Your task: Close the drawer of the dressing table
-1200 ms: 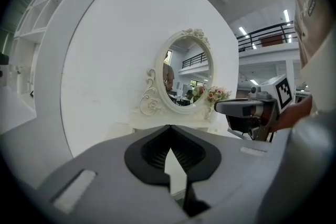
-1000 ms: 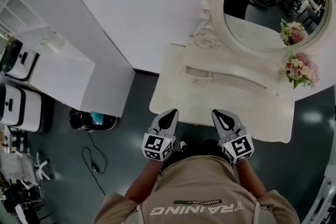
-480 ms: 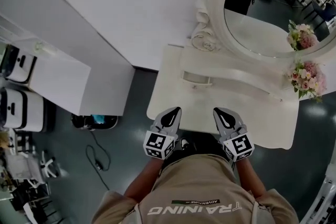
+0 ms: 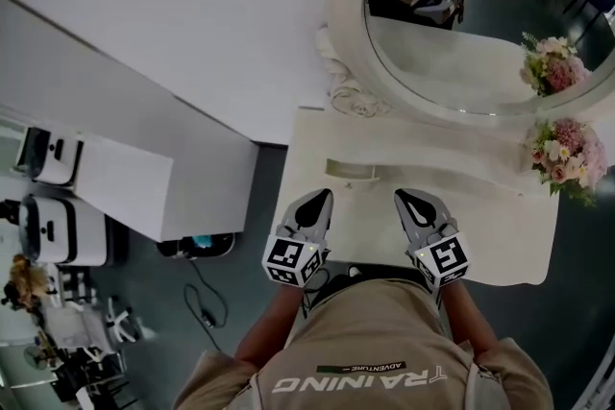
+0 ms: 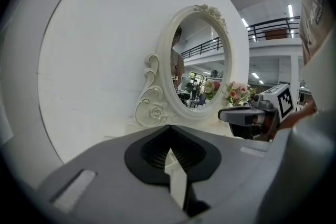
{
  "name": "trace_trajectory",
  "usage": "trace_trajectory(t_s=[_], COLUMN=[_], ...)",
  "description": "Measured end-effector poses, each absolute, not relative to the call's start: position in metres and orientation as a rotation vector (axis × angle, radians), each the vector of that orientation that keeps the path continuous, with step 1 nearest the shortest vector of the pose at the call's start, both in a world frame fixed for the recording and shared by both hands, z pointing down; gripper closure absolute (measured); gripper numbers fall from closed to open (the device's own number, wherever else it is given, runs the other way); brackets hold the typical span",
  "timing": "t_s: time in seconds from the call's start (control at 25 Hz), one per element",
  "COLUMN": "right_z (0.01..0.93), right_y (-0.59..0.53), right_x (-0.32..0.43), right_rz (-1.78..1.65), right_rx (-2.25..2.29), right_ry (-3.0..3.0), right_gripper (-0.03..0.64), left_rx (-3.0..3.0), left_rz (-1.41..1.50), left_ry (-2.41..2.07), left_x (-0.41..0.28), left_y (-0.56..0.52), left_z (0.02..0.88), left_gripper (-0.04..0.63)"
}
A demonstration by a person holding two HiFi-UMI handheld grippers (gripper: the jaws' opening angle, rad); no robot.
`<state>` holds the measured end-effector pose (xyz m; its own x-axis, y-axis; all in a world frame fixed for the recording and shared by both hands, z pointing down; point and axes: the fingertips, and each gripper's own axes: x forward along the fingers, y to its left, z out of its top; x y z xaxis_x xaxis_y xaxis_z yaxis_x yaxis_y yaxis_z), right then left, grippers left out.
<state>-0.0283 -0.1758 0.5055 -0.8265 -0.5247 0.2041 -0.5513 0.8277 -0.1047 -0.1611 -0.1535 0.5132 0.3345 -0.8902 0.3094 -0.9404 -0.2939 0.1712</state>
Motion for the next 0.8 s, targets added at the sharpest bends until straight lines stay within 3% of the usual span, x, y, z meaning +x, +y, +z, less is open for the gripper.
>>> trace_trajectory(t_s=[0.8], right_z=[0.508], right_y=[-0.228], right_x=[0.009], right_rz=[0.208], right_rx=[0.996], right_ry=[-2.781], right_gripper=[0.615], left_rx=[2.195], left_rz=[0.349], left_ry=[-1.554], left_x=[-0.149], left_y=[-0.199], left_z=[0.567], left_gripper=[0.577])
